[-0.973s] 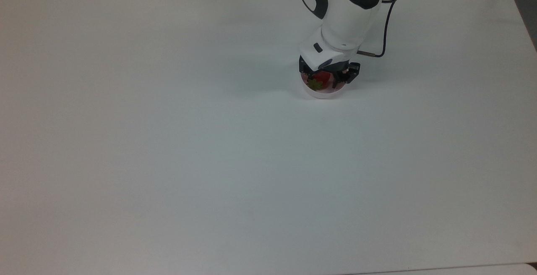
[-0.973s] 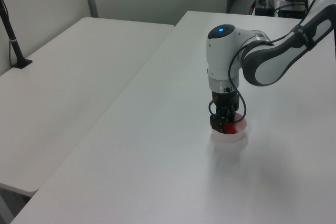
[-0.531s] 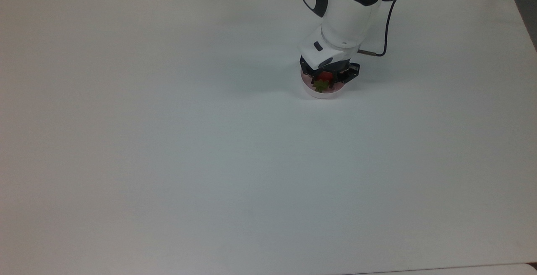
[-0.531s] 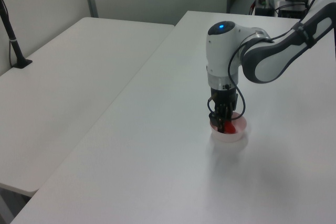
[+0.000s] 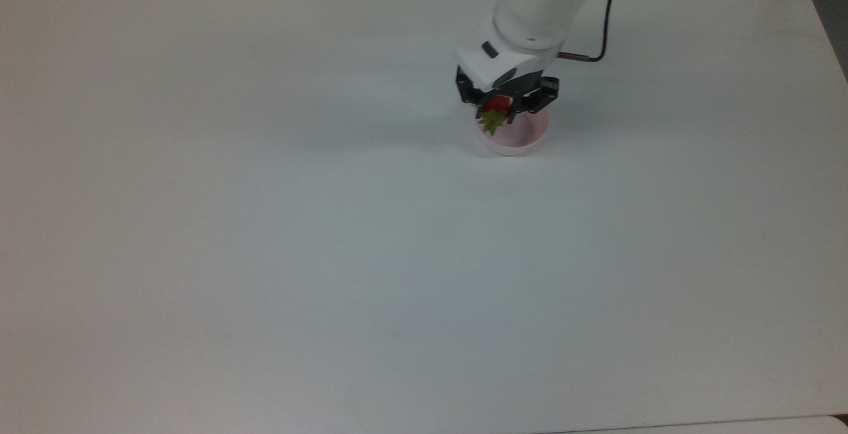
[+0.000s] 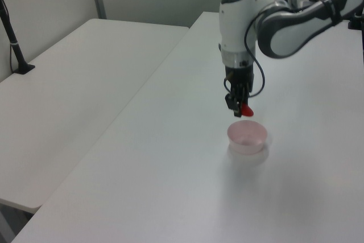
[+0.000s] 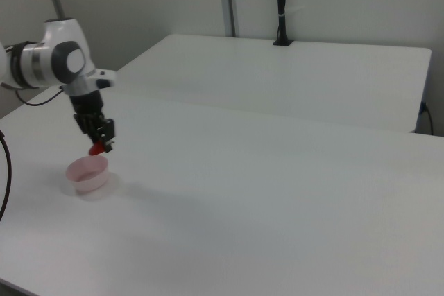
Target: Pick up strawberry from bowl
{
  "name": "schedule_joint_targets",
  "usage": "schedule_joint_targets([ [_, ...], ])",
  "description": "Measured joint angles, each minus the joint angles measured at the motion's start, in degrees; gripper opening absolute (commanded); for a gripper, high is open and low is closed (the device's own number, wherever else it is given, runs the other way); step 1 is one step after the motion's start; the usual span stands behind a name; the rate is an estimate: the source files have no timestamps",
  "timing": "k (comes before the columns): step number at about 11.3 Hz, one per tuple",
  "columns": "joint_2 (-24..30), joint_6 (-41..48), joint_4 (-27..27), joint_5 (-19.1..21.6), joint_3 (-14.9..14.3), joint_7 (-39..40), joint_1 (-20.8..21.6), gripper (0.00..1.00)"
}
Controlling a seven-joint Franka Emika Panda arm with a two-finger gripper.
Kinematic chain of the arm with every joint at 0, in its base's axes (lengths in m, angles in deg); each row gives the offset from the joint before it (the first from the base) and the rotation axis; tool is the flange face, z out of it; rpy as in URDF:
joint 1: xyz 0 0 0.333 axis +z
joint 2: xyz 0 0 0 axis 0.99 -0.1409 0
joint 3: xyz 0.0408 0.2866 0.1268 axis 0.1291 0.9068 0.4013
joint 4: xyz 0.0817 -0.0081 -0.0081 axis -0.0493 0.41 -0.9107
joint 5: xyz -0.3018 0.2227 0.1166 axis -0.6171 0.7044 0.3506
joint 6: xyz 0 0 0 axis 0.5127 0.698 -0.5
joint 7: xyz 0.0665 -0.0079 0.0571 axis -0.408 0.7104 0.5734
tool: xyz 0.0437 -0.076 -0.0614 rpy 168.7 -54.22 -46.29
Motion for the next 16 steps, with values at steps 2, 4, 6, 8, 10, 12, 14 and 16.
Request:
schedule_joint_targets([
  [2,-0.4,-0.4,-0.5,-0.8,-0.3,8.0,-4.2,0.39],
  [4,-3.0,-5.1,-0.4,-3.7,-0.4,10.6,-8.1,0.40],
  [6,-6.3,-9.5,-0.5,-6.4,-0.5,11.3,-10.9,0.44],
  [8,-7.5,-10.6,-0.7,-6.8,-0.5,12.0,-12.4,0.64],
  [10,-7.6,-10.6,-0.7,-6.8,-0.5,12.4,-13.2,1.00],
  [12,-7.6,-10.6,-0.7,-6.8,-0.5,12.4,-13.6,1.00],
  [14,-7.0,-10.5,-1.6,-6.8,-0.5,12.4,-14.4,1.00],
  [16,-2.7,-7.1,-2.9,-6.8,-0.6,12.8,-15.5,1.00],
])
